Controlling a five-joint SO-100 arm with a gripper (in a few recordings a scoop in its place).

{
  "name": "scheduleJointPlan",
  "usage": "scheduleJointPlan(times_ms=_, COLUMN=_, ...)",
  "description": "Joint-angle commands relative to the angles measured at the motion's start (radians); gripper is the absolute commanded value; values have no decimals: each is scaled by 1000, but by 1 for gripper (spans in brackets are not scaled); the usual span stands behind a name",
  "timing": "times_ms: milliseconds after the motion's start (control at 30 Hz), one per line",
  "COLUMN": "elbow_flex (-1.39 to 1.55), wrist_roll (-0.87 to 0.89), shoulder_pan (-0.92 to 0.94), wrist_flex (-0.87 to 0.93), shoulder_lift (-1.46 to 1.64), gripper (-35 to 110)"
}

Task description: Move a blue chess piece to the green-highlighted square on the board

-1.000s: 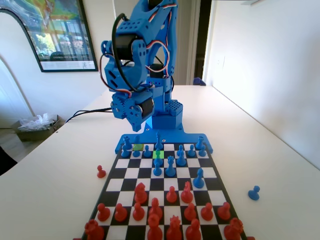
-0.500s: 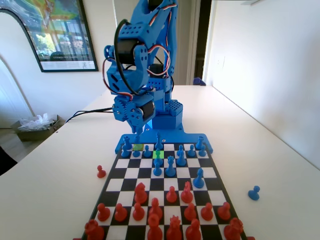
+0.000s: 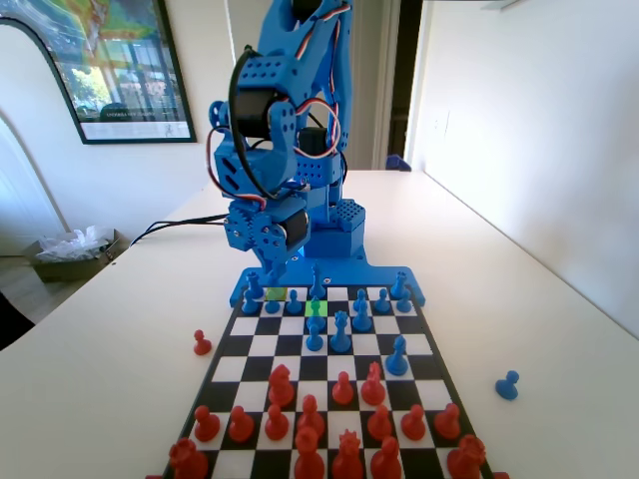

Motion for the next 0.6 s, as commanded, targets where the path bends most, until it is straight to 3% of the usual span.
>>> scheduleJointPlan(times_ms=0, elbow_flex=-3, wrist_roll=-21, shoulder_pan=20, wrist_flex=2, shoulder_lift=6, gripper=7)
scheduleJointPlan(times_ms=567, elbow_flex=20, wrist_roll=-37, shoulder_pan=46, wrist_flex=-46, shoulder_lift=2, gripper=8)
